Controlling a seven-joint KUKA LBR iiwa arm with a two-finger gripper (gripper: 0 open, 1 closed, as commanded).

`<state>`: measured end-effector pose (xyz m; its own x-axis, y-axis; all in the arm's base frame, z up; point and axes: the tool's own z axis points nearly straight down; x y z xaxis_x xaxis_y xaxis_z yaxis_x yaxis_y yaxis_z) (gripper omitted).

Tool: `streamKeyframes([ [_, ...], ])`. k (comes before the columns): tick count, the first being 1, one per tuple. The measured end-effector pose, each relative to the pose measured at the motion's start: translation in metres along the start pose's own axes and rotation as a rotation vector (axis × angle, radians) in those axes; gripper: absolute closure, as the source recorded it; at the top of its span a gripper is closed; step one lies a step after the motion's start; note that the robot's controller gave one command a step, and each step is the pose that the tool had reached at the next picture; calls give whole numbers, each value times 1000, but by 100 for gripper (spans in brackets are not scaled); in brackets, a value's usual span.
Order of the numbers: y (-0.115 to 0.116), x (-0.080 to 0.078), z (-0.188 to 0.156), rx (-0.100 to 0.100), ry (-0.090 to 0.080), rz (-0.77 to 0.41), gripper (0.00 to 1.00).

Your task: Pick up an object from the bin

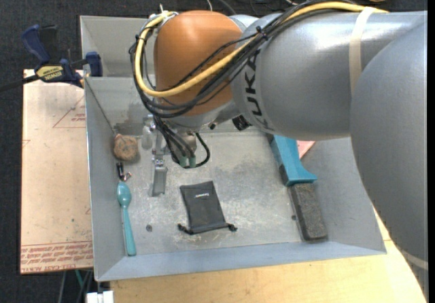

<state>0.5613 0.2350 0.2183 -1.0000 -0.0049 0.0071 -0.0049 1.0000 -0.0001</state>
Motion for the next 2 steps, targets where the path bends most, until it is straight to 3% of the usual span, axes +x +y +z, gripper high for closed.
streamKeyframes([
  [1,-1,-2,-5,-2,-8,4,0],
  [2,-36,7,47,-3,-9,-98,0],
])
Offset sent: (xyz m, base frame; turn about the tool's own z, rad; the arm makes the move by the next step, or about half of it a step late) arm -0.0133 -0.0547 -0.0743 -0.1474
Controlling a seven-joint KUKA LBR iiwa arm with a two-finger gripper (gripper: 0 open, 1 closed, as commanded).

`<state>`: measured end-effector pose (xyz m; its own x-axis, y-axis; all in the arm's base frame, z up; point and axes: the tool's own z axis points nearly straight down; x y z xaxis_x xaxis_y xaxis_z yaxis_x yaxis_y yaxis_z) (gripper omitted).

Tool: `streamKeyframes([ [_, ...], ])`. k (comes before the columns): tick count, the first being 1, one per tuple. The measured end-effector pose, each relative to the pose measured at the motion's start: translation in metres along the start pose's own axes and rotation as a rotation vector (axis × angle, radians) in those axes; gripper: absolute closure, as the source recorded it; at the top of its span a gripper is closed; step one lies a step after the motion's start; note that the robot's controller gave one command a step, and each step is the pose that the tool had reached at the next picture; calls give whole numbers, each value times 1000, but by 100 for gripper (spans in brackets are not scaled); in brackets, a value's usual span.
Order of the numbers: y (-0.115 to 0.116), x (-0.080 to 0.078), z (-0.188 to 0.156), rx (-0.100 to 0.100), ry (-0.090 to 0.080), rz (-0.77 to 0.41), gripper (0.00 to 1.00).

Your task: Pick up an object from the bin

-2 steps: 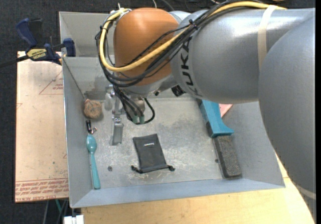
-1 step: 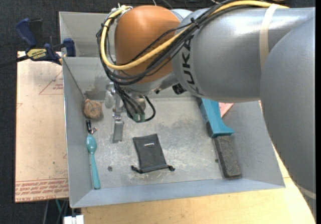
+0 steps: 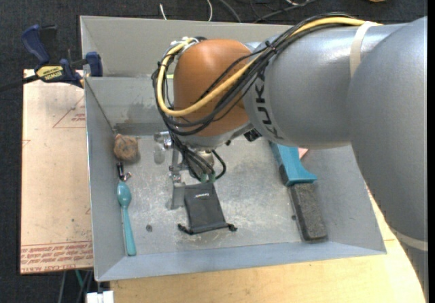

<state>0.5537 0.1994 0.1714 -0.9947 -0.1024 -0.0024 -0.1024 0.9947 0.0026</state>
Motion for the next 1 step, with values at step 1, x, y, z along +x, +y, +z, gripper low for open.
streamKeyframes([
  [1,-2,-28,28,-4,-9,5,0],
])
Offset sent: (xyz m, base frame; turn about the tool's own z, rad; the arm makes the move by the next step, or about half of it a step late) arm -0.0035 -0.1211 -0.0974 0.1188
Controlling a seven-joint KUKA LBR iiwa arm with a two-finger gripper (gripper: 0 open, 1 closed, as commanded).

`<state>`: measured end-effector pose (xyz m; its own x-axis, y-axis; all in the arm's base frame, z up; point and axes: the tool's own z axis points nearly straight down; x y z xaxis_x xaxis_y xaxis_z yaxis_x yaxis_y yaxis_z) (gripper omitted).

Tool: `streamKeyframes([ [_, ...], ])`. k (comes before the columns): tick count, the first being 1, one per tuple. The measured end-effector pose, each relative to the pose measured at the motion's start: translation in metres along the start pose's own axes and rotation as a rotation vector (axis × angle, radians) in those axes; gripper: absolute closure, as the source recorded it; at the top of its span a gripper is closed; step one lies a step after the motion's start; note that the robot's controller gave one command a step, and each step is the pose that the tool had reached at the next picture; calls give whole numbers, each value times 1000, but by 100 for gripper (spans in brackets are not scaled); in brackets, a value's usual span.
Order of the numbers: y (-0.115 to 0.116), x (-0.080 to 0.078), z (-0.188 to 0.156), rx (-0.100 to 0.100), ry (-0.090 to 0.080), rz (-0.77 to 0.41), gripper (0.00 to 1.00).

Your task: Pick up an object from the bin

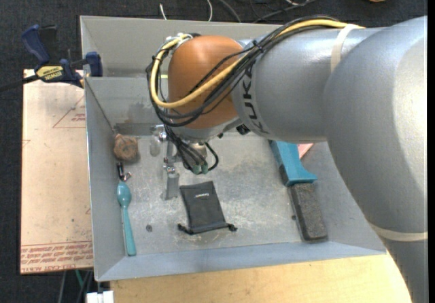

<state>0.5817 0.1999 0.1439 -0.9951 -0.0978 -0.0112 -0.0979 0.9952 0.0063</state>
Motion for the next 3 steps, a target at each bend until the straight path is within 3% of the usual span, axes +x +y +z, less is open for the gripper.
streamKeyframes([
  [1,-46,19,27,0,5,44,0],
  [3,-104,38,56,0,6,-251,0],
])
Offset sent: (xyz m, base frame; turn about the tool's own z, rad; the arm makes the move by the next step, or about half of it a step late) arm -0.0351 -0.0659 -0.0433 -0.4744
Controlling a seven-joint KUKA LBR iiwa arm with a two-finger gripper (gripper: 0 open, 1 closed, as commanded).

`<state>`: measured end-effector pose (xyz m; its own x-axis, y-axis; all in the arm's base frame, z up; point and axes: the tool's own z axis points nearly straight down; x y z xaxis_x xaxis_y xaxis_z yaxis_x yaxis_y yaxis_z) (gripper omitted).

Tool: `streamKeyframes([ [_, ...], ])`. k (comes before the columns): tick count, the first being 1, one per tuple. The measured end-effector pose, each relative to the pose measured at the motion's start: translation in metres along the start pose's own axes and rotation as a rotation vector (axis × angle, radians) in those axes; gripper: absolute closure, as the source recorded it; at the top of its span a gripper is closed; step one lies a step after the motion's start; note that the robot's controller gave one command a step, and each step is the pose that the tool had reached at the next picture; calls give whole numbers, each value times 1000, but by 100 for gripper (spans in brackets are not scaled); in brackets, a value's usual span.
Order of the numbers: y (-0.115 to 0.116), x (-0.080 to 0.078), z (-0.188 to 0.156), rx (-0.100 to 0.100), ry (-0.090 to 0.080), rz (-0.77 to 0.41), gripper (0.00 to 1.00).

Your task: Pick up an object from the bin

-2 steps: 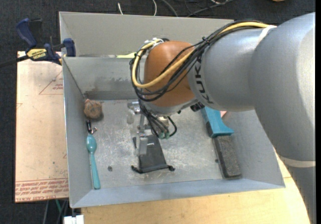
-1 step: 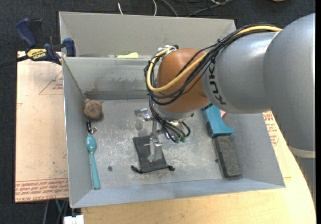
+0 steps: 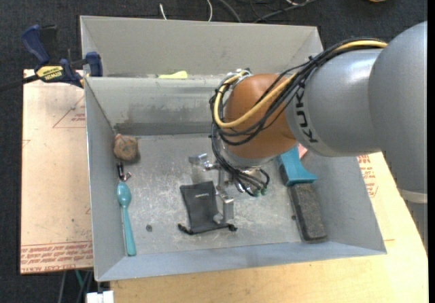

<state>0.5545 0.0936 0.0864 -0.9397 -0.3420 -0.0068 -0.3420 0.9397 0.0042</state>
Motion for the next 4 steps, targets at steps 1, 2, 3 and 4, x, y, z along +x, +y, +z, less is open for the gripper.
streamKeyframes([
  [1,3,3,15,-2,-4,-51,100],
  [2,3,3,15,-2,-4,-51,100],
  [3,8,11,-40,-4,1,-61,100],
  [4,7,3,-100,-4,-4,-86,100],
])
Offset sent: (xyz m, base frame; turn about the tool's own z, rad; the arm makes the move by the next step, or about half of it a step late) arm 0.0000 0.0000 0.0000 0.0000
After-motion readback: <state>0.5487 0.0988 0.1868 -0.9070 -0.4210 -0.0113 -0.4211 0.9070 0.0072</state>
